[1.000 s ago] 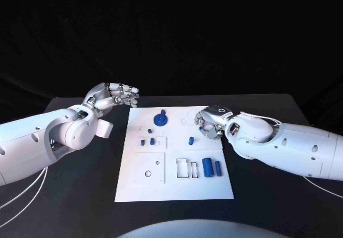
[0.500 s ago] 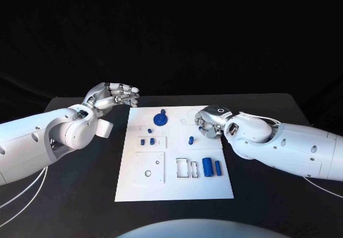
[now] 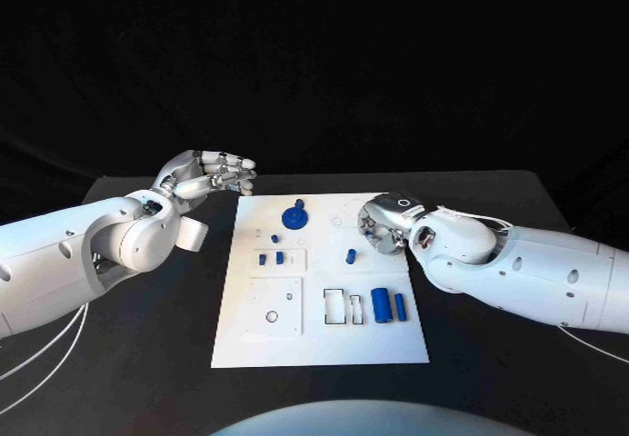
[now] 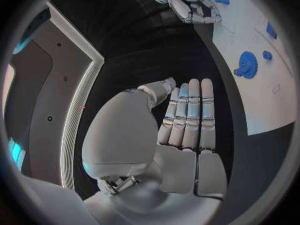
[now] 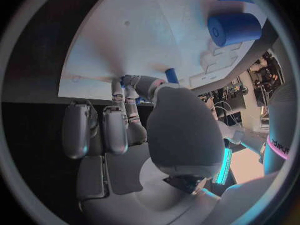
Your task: Assemble the parts on the task board
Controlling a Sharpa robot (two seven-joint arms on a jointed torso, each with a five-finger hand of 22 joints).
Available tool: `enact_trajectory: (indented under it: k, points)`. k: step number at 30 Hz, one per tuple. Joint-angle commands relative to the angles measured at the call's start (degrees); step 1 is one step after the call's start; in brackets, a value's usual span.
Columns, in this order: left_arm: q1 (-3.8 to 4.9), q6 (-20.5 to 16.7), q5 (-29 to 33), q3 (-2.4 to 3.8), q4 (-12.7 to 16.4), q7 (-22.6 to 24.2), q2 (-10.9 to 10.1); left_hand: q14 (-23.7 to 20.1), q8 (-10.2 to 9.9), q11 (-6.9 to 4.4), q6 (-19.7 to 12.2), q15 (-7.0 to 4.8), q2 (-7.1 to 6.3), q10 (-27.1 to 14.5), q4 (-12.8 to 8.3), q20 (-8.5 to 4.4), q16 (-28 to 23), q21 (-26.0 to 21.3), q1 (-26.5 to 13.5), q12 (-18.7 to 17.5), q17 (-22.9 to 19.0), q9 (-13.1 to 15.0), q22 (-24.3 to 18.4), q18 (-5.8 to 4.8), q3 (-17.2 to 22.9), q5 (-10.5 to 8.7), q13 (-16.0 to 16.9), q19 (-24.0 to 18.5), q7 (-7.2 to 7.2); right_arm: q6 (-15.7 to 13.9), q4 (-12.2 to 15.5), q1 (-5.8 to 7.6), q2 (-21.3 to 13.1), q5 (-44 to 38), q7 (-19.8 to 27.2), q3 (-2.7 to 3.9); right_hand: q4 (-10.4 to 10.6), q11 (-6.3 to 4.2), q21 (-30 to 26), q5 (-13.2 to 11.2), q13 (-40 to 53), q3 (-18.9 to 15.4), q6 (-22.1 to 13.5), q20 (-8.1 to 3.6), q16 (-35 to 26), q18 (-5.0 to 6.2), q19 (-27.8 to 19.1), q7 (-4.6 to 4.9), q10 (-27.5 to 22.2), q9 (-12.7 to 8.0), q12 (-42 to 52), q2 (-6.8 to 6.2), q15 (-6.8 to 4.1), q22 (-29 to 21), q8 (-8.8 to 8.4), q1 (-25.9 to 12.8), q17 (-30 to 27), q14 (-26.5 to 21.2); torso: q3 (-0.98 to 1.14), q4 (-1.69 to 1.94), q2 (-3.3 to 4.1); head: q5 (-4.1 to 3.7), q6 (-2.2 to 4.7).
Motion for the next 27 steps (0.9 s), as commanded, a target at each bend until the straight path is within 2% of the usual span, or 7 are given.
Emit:
enact_trajectory:
  k: [1,4,6,9,16,27]
  points:
    - [0.04,0.8,-0.2,0.05,0.1,0.1,0.0,-0.1,-0.4,0.25,-0.3,0.3,0.06,-0.1,0.1,0.33,-0.3,-0.2,-0.7,-0.2,0.1,-0.1,-0.1,0.44,-0.3,-0.23,0.1,-0.1,0.18,4.7,0.2,-0.91,0.0,-1.2,-0.9,-0.66,0.1,-1.92,0.3,0.1,1.4,0.3,0.2,-0.17,-0.2,-0.43,0.1,0.08,2.2,0.2,0.2,0.68,-0.26,8.8,0.15,0.3,-0.1,1.6,-0.01,0.01,-0.01,-0.01,-0.1]
    - [0.04,0.9,-0.2,0.04,0.2,0.0,-0.1,-0.2,-0.4,0.3,-0.4,0.34,0.04,-0.1,0.1,0.38,-0.4,-0.4,-0.8,-0.3,0.2,-0.1,-0.2,0.45,-0.4,-0.23,0.1,-0.1,0.24,5.1,0.3,-0.92,0.0,-1.7,-0.8,-0.66,0.1,-1.92,0.0,0.1,1.5,0.3,0.2,-0.19,-0.3,-0.38,0.0,0.08,2.2,0.2,0.2,0.55,-0.28,8.8,0.16,0.2,-0.2,1.6,0.01,-0.05,0.01,0.07,-0.13]
    - [0.04,0.9,-0.2,0.04,0.2,-0.1,-0.1,-0.3,-0.5,0.36,-0.5,0.4,0.02,-0.2,0.1,0.44,-0.4,-0.6,-0.8,-0.4,0.3,-0.2,-0.3,0.45,-0.4,-0.23,0.1,-0.1,0.32,5.2,0.4,-0.93,0.0,-1.8,-0.8,-0.67,0.1,-1.74,-0.4,0.0,1.4,0.2,0.0,-0.22,-0.3,-0.31,-0.2,0.24,1.4,0.3,-0.2,0.01,-0.2,8.6,0.02,-0.1,-0.2,1.6,0.0,-0.07,-0.01,0.07,-0.15]
    - [0.04,1.0,-0.2,0.04,0.3,-0.3,-0.2,-0.4,-0.6,0.46,-0.7,0.49,0.0,-0.4,0.2,0.53,-0.5,-0.8,-0.9,-0.6,0.4,-0.2,-0.4,0.46,-0.5,-0.22,0.1,-0.2,0.42,4.8,0.5,-0.93,-0.1,-2.0,-0.9,-0.67,0.4,-0.95,-1.4,-0.1,1.0,-0.7,-1.6,0.16,-0.6,-0.18,-0.7,0.99,-0.6,0.2,-1.5,-0.79,0.41,8.4,-0.84,-0.9,-0.6,1.4,0.0,-0.09,-0.01,0.04,-0.1]
    - [0.04,1.4,-0.2,0.03,0.3,-0.6,-0.2,-1.1,-1.1,0.86,-1.6,0.84,-0.02,-1.1,0.3,0.85,-0.8,-1.8,-1.1,-1.0,0.9,-0.5,-1.0,0.46,-0.8,-0.22,0.2,-0.2,0.84,3.1,0.6,-0.93,0.0,-2.0,-1.1,-0.67,0.8,-0.02,-2.1,0.0,0.4,-0.9,-3.4,0.85,-0.7,-0.07,-1.0,1.83,-2.7,-0.4,-3.0,-1.63,1.19,8.2,-2.22,-1.4,-0.8,1.4,0.01,-0.01,0.0,-0.05,-0.07]
    - [0.04,1.6,-0.2,0.03,0.5,-0.6,-0.3,-1.2,-1.1,0.89,-1.7,0.88,0.0,-1.2,0.2,0.89,-0.8,-2.0,-1.1,-1.0,1.0,-0.5,-1.0,0.46,-0.8,-0.22,0.2,-0.2,0.85,3.6,0.3,-1.07,0.4,-1.3,-1.3,-0.68,1.1,0.45,-2.1,0.0,0.1,-0.8,-4.7,1.26,-0.6,-0.09,-0.9,2.37,-3.5,-1.1,-3.5,-2.5,1.6,8.3,-3.36,-1.6,-0.7,1.4,-0.03,0.0,-0.01,-0.12,-0.26]
